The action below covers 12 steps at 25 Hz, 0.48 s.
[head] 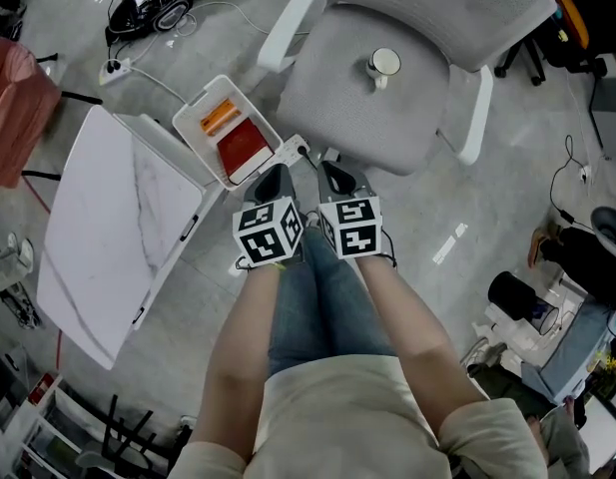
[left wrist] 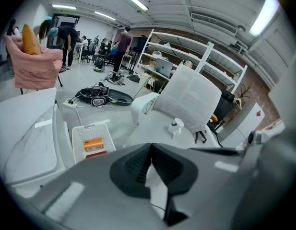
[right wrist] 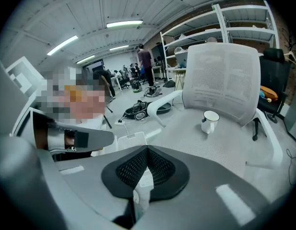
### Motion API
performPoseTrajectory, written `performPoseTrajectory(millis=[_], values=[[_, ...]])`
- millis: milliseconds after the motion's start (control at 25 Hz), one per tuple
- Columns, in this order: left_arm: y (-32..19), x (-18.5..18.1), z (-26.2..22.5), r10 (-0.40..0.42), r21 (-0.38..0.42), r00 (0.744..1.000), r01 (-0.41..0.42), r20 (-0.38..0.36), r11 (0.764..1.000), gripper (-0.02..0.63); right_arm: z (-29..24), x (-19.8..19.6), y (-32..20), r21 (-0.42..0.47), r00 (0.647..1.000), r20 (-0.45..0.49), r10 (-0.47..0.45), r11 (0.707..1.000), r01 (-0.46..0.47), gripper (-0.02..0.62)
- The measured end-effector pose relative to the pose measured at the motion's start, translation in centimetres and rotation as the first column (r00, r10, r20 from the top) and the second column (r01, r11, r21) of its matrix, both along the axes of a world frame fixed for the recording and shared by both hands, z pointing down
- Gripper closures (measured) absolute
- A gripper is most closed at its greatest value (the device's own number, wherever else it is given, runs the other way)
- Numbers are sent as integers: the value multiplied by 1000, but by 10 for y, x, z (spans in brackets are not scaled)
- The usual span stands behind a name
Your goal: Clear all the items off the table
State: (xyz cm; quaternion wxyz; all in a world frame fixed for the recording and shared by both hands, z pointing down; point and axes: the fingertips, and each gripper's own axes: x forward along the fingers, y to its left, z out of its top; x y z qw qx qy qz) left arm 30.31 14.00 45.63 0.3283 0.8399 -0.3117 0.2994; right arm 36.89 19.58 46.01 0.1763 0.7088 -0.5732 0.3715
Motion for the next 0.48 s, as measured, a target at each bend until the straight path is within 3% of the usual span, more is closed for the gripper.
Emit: performPoseTrajectory(millis=[480], values=[[5,-22,-65,35,71,999,-36,20,997,598,-63,-14,12,16,999,-18,-45,999,45,598]])
